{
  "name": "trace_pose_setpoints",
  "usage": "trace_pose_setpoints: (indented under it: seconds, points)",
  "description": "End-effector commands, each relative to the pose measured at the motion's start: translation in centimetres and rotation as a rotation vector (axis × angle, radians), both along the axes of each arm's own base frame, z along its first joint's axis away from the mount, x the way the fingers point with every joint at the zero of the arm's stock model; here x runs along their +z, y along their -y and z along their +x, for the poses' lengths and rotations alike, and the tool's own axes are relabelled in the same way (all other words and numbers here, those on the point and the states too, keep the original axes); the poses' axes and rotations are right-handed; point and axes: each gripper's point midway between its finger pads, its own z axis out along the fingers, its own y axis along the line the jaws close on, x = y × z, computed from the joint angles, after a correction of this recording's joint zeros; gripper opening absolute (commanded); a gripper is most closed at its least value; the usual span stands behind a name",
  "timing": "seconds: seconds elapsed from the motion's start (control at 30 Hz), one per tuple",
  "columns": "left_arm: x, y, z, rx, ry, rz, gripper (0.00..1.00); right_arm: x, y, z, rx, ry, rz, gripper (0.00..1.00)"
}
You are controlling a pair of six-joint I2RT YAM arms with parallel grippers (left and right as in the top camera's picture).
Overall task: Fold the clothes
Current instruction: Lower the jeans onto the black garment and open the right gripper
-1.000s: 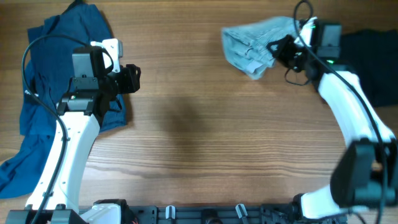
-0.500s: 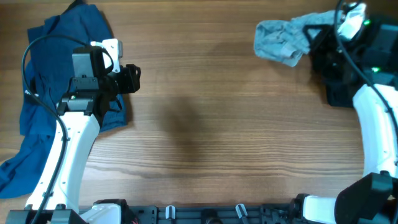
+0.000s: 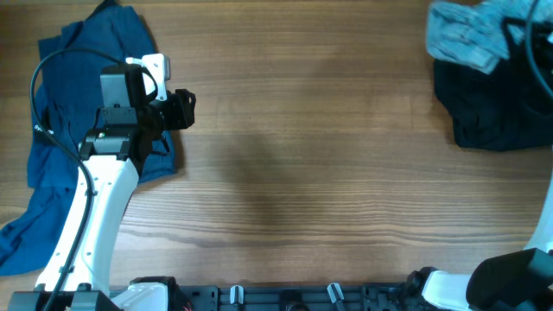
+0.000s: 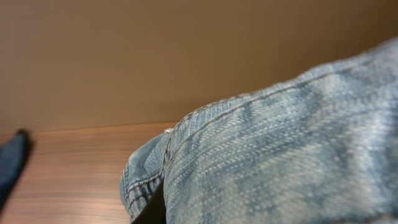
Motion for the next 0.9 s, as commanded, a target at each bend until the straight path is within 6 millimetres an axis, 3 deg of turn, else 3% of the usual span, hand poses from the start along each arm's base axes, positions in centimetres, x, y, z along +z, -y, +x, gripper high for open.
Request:
trace_pose_setpoints:
  seconds: [0.0,0.2,0.43,0.7,0.87]
  points:
    - [-0.2,-0.1,0.0,0.009,-0.007,-0.008,0.56,2.6,2.8,-1.4,0.004,0.088,-0.13,0.04]
    - [-0.2,-0.1,0.0,0.009,-0.01,-0.008,0.61,-2.1,4.1,-0.4,0.192,0.095,-0.096,0.04]
    - [0.0,-0.1,0.2,0.009,0.001,-0.008,0.63,-7.5,5.4,1.9,0.247,0.063,-0.013,0.04]
    - [0.1,-0.1,0.3,0.009,0.006,-0.008,0.63,-7.8,9.1,0.2,0.124,0.024,0.061,0.04]
    - [0.0,-0.1,0.2,0.009,0.001,-0.009,0.64,-10.1,12.5,-1.8,-0.071,-0.11,0.181,0.04]
